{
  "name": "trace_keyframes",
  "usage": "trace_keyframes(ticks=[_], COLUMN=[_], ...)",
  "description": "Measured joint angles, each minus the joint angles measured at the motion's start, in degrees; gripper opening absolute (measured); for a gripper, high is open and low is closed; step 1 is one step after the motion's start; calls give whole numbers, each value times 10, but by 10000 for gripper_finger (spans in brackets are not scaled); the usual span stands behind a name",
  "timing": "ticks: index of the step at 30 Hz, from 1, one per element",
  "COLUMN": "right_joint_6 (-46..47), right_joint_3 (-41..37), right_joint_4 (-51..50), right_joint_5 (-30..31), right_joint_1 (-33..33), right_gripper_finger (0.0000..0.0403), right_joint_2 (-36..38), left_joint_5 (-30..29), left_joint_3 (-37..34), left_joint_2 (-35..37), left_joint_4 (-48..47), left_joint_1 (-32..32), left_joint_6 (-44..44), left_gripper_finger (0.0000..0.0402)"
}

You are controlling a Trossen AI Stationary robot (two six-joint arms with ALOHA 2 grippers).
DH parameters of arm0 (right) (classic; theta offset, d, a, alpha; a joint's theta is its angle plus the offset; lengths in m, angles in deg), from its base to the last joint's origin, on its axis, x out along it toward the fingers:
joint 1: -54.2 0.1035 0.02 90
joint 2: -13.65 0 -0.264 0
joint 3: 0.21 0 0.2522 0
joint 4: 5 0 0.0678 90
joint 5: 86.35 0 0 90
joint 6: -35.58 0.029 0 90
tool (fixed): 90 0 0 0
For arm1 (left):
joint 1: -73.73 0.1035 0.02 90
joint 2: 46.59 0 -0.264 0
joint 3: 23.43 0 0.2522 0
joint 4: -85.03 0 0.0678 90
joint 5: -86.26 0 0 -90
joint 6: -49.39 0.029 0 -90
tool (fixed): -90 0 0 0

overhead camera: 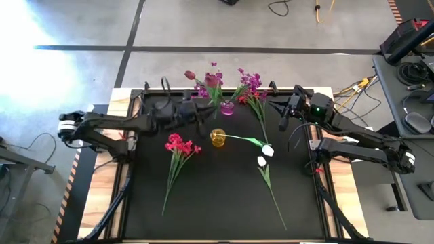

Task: Sort flowers into vase by color
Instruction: Put the red tulip into the violet vase

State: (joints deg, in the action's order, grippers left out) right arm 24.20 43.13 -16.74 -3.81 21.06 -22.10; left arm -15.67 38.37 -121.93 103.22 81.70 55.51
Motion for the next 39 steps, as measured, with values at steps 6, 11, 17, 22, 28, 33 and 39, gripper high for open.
trace_keyframes(ticks=[6,11,17,22,28,33,39], right_joint_6=[-1,3,3,-3,-5,-3,-2], right_joint_3=[0,0,0,-1,-1,-1,-1], right_joint_4=[4,2,-1,0,0,0,0], right_joint_5=[0,0,0,1,1,1,1], right_joint_1=[0,0,0,0,0,0,0], right_gripper_finger=[28,28,28,28,28,28,28], right_joint_2=[0,-5,-26,-35,-34,-34,-34], left_joint_5=[159,186,220,215,201,200,200], left_joint_3=[10,53,75,75,73,71,70], left_joint_2=[-97,-185,-269,-306,-313,-302,-274], left_joint_4=[151,164,249,309,304,304,291], left_joint_1=[98,139,175,188,185,184,183], left_joint_6=[9,41,32,13,23,26,38], left_gripper_finger=[0,0,0,0,0,0,0])
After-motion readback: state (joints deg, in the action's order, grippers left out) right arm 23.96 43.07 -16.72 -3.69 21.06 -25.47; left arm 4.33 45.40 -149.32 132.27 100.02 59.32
